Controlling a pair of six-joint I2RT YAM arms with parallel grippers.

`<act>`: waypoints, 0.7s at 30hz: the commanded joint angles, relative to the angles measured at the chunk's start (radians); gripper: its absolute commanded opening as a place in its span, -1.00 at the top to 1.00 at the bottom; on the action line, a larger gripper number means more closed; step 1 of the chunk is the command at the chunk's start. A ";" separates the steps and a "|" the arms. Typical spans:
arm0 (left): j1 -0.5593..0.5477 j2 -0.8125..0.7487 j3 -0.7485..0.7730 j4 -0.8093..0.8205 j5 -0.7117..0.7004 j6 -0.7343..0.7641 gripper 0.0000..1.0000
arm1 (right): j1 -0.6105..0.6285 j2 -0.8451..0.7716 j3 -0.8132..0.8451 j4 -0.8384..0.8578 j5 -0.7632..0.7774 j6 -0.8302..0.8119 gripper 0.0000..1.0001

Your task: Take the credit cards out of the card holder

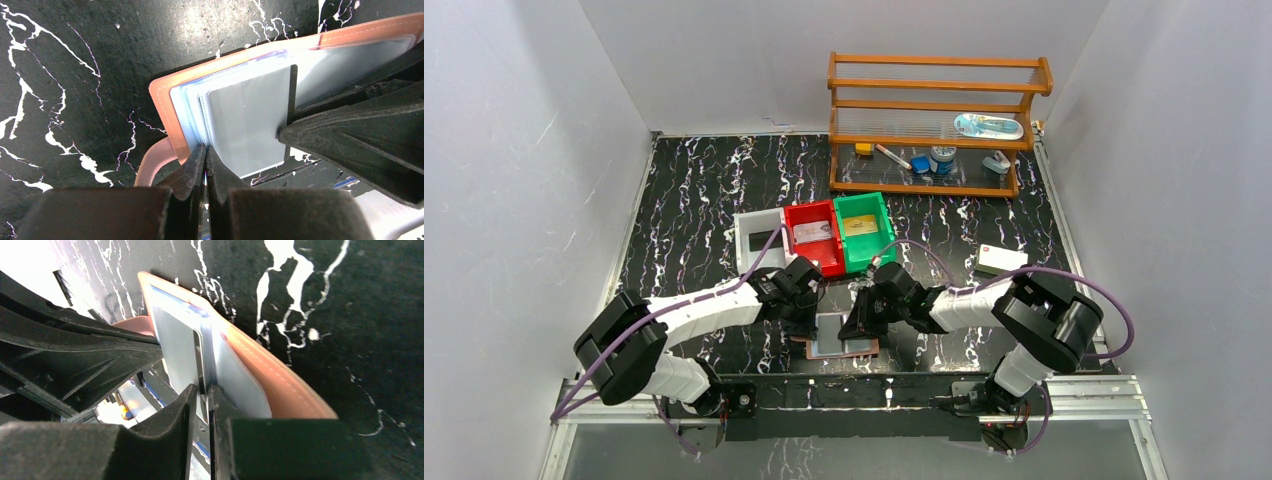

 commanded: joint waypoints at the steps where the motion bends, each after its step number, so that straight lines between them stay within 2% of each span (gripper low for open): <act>1: -0.011 0.074 -0.047 -0.034 -0.037 0.000 1.00 | -0.002 -0.012 -0.025 0.119 -0.043 0.032 0.70; 2: -0.012 0.073 -0.048 -0.037 -0.042 -0.002 1.00 | -0.004 -0.015 -0.032 0.125 -0.043 0.033 0.78; 6: -0.012 0.071 -0.055 -0.045 -0.051 -0.006 1.00 | -0.022 -0.041 -0.071 0.171 -0.054 0.042 0.81; 10: -0.012 0.070 -0.060 -0.046 -0.052 -0.005 1.00 | -0.051 -0.051 -0.105 0.243 -0.107 0.049 0.96; 13: -0.012 0.078 -0.056 -0.061 -0.067 -0.008 1.00 | -0.070 -0.053 -0.113 0.238 -0.118 0.051 0.96; 15: -0.012 0.072 -0.055 -0.067 -0.074 -0.009 1.00 | -0.090 -0.059 -0.126 0.229 -0.125 0.051 0.87; 21: -0.013 0.037 -0.054 -0.058 -0.071 -0.013 1.00 | -0.108 -0.056 -0.145 0.235 -0.143 0.049 0.79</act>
